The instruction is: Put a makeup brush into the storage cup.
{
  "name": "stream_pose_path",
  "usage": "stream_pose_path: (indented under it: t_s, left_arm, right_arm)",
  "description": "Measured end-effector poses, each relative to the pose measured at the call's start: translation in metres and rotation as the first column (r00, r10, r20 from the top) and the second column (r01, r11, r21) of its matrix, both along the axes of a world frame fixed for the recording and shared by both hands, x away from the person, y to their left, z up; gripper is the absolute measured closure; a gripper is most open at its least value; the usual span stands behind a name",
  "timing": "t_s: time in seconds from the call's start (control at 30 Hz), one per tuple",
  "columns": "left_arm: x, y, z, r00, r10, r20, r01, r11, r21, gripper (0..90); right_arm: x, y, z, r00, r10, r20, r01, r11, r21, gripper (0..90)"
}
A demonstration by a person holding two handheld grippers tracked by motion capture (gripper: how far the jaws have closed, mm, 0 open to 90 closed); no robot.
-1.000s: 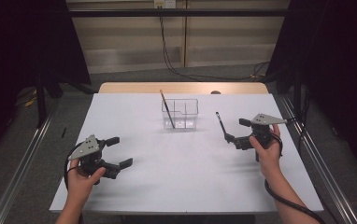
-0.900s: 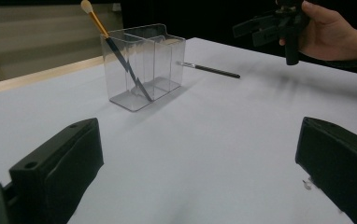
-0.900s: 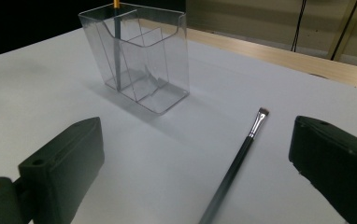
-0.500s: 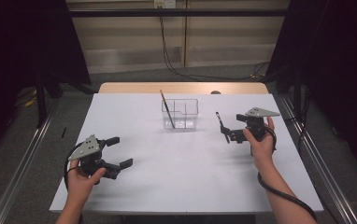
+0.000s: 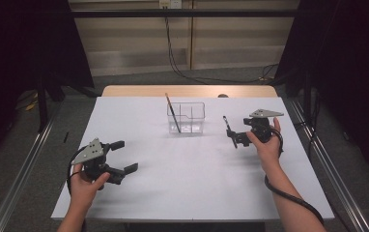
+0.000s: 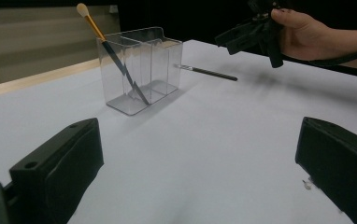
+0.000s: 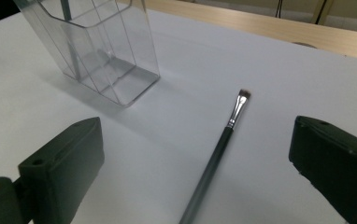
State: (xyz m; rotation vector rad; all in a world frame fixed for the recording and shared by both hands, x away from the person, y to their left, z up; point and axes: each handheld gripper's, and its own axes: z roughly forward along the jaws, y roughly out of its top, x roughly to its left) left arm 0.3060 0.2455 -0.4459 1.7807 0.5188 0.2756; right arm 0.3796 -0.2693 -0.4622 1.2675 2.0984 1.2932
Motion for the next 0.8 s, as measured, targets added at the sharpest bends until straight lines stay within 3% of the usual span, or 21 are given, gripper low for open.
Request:
stream_pose_path:
  t_s: [0.2,0.37,0.57,0.8]
  left_arm:
    - [0.0,-0.001,0.0,1.0,0.001,-0.006,-0.001,1.0,0.002,0.8]
    - [0.0,-0.002,0.0,1.0,0.003,-0.007,-0.003,1.0,-0.001,0.8]
    - [0.0,-0.001,0.001,1.0,-0.006,-0.003,0.006,1.0,-0.002,1.0]
    - [0.0,-0.003,0.0,0.9999,-0.011,-0.01,0.01,0.9999,-0.009,1.5]
  right_arm:
    - [0.004,-0.002,-0.002,0.9979,-0.025,-0.059,0.021,0.998,-0.067,4.2]
    - [0.006,-0.002,-0.002,0.9952,-0.033,-0.092,0.025,0.996,-0.083,5.4]
    - [0.008,-0.001,-0.001,0.9902,-0.039,-0.134,0.023,0.992,-0.12,14.8]
    - [0.012,0.002,0.0,0.9769,-0.064,-0.204,0.03,0.985,-0.169,25.4]
